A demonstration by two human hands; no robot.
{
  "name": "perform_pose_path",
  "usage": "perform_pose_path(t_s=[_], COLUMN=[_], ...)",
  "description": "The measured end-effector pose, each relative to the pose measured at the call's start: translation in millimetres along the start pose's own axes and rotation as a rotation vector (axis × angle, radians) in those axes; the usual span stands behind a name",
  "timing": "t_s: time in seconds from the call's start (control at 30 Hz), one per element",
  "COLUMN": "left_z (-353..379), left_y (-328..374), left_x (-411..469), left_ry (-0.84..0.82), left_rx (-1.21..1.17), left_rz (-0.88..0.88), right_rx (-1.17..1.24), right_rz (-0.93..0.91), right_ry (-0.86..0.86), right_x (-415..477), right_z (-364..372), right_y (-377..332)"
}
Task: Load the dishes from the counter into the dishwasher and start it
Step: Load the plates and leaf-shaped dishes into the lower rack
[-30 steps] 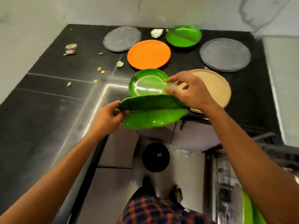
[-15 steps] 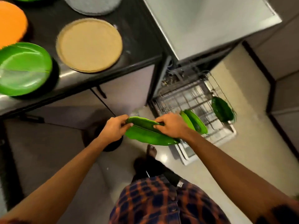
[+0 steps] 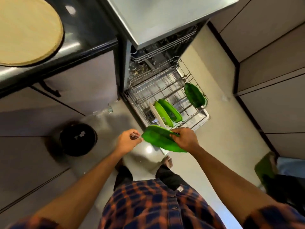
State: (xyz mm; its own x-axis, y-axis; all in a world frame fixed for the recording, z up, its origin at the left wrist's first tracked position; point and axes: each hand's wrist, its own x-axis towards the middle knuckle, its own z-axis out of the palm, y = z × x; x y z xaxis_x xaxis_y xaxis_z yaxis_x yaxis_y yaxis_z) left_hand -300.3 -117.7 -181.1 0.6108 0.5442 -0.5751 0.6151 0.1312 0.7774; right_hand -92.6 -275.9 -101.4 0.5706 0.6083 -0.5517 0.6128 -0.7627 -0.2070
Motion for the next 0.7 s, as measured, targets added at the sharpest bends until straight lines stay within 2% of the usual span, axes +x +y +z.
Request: perform_pose_path(t_s=[0.13, 0.27, 0.43, 0.7], left_z=[33, 72, 134, 223], left_y=[-1, -3, 7, -8], left_x=[23, 47, 75, 130], left_ry=[0.06, 0.107, 0.159, 0.286], left_rx=[-0.016, -0.091, -0.097, -0.152], left_rz=[-0.065, -0.204, -0.374, -0.586], right_rx=[0.115, 0.216, 0.233, 0.254], right_rz=[0.129, 0.226, 0.232, 0.278], right_ry=[0.123, 0.187, 0.163, 0.017], right_x=[18, 49, 111, 229], right_z=[-24, -42, -53, -49], right_y=[57, 119, 198, 303])
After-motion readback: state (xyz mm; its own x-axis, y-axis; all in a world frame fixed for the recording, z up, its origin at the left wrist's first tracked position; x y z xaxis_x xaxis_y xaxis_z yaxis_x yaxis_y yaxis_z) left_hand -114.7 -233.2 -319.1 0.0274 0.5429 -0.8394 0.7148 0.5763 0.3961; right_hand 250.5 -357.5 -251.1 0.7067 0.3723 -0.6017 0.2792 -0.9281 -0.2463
